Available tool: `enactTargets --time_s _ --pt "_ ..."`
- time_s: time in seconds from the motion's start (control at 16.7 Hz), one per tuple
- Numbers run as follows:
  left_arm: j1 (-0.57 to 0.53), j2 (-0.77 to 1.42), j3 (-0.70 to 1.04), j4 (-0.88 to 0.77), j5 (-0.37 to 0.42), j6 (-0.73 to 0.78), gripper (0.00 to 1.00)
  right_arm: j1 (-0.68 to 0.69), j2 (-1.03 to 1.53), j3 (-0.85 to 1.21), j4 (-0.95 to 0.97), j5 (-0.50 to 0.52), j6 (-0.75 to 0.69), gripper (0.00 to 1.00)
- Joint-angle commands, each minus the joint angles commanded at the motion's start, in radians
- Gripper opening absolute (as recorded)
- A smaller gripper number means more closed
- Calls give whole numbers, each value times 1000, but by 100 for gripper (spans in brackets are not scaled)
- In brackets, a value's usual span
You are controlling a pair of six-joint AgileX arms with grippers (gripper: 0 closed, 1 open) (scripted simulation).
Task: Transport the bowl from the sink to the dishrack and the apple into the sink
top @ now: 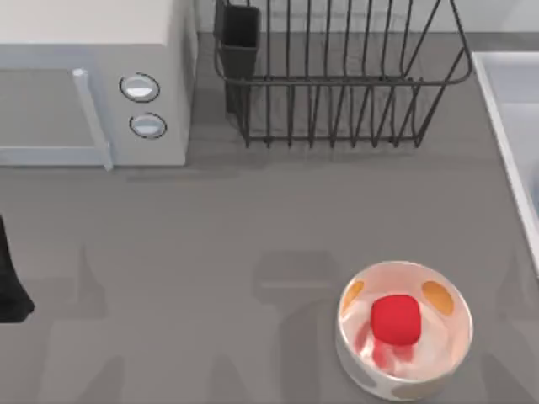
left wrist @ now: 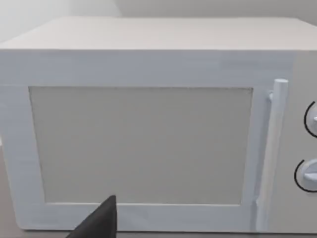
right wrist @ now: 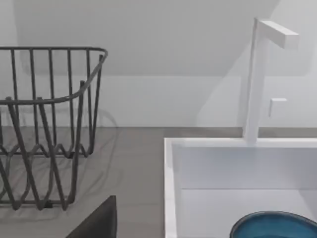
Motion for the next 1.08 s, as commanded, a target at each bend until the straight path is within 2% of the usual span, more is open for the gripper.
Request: enactTargets --time_s 0.24,0.48,0.72,1.08 --pt "0 0 0 0 0 0 100 -6 25 24 -14 2 -5 100" --pt "0 0 0 0 0 0 100 -33 188 173 -105 4 -33 100" --pt "0 0 0 0 0 0 100 -72 480 427 -259 -1 -82 100" --pt "0 0 0 0 0 0 100 -144 1073 931 -554 -15 -174 100"
